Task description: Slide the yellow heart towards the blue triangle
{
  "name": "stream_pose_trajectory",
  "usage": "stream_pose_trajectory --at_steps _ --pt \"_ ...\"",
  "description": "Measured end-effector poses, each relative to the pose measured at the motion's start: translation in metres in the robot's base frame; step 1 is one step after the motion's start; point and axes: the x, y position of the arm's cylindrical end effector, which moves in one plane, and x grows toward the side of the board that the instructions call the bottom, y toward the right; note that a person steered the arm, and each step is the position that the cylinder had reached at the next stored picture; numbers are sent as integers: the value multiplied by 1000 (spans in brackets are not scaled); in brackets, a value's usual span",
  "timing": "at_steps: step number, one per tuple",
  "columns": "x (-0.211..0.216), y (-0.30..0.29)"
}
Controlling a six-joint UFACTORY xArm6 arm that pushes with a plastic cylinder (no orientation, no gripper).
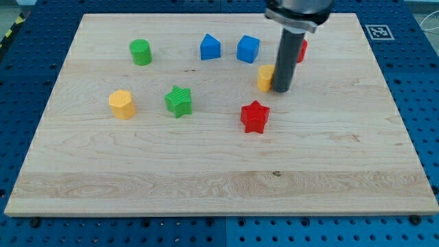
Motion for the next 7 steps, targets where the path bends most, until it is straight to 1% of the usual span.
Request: stream_pose_trajectory --at_steps 1,2,3,4,6,7 --pt "1 -7" --pt "1 24" --pt "-9 28" --pt "-22 7" --pt "-13 -43" --pt "-12 -52"
